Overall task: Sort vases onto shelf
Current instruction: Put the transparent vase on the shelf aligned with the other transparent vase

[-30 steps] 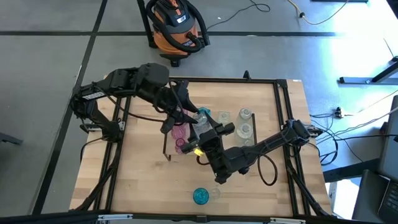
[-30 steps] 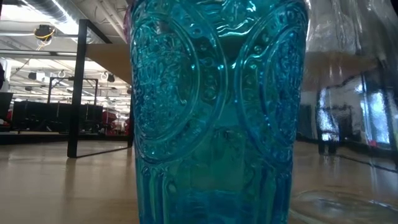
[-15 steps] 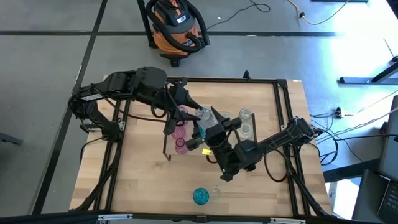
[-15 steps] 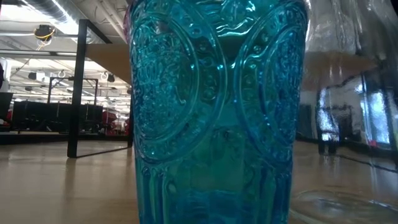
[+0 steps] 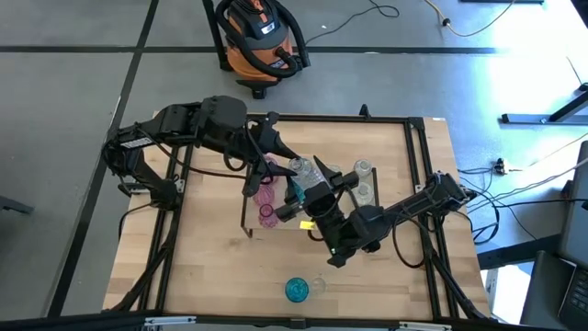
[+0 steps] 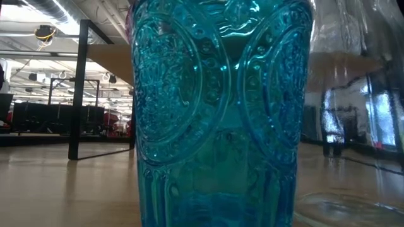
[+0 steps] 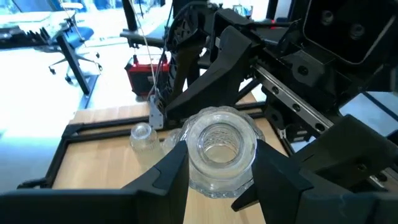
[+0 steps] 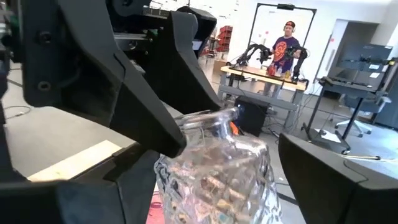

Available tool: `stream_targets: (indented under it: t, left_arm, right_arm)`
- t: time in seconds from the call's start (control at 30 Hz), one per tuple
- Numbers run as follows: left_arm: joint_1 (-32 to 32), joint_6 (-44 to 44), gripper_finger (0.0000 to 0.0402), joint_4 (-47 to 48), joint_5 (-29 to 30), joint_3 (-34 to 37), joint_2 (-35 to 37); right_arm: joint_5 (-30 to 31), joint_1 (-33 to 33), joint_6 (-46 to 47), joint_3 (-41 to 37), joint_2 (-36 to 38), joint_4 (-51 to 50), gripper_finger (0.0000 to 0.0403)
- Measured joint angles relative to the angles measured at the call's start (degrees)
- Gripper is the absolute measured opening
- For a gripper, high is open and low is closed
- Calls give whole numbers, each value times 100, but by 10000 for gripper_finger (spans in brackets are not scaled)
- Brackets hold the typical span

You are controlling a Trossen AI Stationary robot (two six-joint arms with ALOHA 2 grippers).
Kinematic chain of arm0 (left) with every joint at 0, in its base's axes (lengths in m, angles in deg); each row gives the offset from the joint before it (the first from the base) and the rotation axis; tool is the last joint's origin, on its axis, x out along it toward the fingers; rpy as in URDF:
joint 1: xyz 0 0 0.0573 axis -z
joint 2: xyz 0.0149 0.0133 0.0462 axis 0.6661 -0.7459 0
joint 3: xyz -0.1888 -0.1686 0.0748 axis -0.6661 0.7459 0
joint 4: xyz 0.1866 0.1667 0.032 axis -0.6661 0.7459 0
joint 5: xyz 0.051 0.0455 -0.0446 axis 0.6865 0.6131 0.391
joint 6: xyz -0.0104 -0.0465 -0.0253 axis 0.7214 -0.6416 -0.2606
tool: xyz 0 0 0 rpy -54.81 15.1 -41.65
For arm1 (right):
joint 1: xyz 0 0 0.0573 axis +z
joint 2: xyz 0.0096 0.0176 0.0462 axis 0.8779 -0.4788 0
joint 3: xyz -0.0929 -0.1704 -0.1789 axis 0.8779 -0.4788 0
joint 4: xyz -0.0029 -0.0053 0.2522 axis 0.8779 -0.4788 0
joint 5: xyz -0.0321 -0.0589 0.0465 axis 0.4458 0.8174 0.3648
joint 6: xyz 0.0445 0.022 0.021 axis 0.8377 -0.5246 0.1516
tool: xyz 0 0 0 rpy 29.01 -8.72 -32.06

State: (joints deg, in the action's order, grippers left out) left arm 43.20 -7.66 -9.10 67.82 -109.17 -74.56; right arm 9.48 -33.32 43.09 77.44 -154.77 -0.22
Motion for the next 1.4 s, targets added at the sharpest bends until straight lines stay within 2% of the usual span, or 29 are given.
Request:
stream_targets:
  t: [0.13, 0.37, 0.53, 0.73, 0.93, 1.4]
  left_arm:
    - [-38, -2, 135, -45, -9, 0, 2]
    - [-218, -58, 64, -37, 64, 22, 2]
    - [-335, -177, 5, -257, 78, 13, 10]
    - [-369, -295, 12, -290, 366, 11, 11]
    - [-377, -209, 2, -203, 612, 4, 96]
    - [-529, -197, 2, -51, 560, 4, 151]
  right_arm:
    - [17, 159, -169, -10, 81, -59, 287]
    - [-15, 540, -121, -61, 170, -17, 244]
    - [-14, 527, -272, -76, 201, -64, 235]
    - [-14, 439, -419, -74, 240, -104, 234]
    - [-14, 375, -592, -76, 294, -98, 234]
    - [-13, 377, -588, -79, 312, -107, 234]
